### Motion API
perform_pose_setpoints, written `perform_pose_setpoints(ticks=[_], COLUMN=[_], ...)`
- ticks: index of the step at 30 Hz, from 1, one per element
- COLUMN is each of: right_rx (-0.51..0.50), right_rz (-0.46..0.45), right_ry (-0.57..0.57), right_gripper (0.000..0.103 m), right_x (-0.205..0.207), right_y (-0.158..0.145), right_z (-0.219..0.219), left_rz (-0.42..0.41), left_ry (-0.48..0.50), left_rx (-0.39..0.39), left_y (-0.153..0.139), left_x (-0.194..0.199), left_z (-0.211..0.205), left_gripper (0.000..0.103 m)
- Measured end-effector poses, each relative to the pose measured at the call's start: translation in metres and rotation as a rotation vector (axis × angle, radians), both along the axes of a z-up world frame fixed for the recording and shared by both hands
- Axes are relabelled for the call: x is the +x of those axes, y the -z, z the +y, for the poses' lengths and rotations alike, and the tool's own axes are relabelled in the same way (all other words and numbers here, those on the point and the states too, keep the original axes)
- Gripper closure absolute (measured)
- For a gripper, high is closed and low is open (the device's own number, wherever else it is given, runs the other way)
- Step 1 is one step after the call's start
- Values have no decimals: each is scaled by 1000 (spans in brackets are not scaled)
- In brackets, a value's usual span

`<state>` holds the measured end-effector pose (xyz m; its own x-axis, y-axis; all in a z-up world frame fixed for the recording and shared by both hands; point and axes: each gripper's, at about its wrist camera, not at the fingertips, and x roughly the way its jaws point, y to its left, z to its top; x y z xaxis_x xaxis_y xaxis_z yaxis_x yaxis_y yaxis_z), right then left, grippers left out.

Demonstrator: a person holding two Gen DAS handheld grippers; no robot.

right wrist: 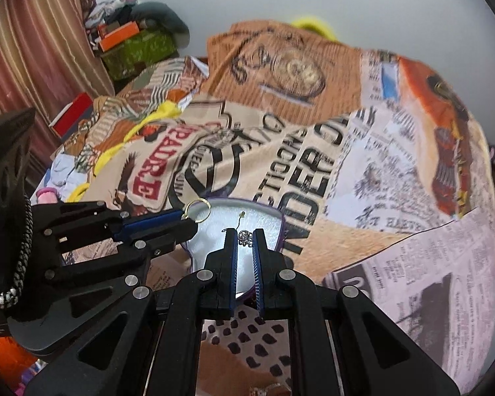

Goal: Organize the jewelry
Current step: 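Carry both items over the heart tin and open both grippers to drop them in, then withdraw both grippers from the tin back to the jewelry pile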

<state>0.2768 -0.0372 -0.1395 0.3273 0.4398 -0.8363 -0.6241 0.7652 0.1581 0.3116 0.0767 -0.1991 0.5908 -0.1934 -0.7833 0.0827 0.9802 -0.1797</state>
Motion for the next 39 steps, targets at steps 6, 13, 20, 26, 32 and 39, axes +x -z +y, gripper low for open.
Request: perform_pose_setpoints(ticks=[6,13,20,26,32,39], right_rx=[-26,-50,-67,-64,-125,-150], right_rz=[57,87,73,85,55,-8], right_ry=[-16,-41,-51,-45,-57,-60], right_gripper=[95,95,95,95,90,89], right_x=[10,13,12,14,4,-14], right_y=[17,28,30,30,26,9], right_z=[6,13,18,16,21,17], left_rz=[41,52,41,30,-8,-52], left_ry=[4,13,-12,-23,-48,-65], left_rx=[5,24,11,15,44,65], left_y=[11,15,7,-3,-17,-41], left_x=[9,11,6,-4,-26,-52], left_z=[2,3,11,17,18,16], left_gripper=[96,96,96,95,94,92])
